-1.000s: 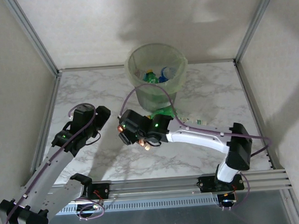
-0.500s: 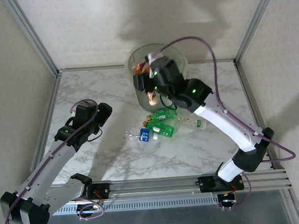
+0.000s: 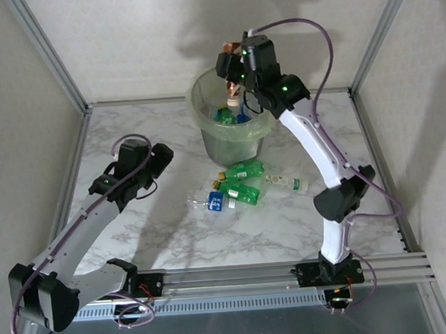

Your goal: Put the plastic bottles in the bin

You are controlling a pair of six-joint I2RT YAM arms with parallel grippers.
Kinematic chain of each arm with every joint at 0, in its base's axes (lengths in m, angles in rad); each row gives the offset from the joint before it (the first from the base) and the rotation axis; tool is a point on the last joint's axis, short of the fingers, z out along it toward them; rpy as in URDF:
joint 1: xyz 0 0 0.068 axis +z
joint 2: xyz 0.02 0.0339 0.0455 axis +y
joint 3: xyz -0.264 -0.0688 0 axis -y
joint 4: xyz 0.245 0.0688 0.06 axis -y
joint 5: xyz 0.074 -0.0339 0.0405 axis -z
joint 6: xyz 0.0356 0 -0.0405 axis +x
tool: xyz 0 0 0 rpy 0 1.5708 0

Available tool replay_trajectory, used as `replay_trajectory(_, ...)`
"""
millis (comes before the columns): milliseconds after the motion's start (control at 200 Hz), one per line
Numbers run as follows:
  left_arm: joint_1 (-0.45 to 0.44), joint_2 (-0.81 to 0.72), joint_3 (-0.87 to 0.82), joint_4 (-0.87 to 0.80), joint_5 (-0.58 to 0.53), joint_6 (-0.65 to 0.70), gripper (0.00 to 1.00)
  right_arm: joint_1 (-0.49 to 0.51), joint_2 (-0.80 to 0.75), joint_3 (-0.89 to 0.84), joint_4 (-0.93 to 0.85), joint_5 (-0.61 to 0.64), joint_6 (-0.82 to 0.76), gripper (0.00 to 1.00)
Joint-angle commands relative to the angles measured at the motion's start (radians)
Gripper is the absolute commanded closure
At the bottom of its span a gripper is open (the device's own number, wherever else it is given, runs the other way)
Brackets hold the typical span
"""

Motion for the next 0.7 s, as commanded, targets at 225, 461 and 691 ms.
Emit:
replay_trajectory(225,0.013,0.041,0.052,0.009,0.035,0.077,0.14,-0.043,0.087,0.056,-0.005,-0.025,0.074,0.18)
replay_trajectory(461,0.01,0.026,0.067,-0.012,0.059,0.094,0.14,-0.042,0.023,0.057,-0.016,-0.018,0.061,0.17)
replay_trajectory(691,-0.037,-0.042,-0.028,0.014,0.052,0.015,0.15,0.021,-0.166,-0.083,-0.048,-0.015,-0.034,0.16)
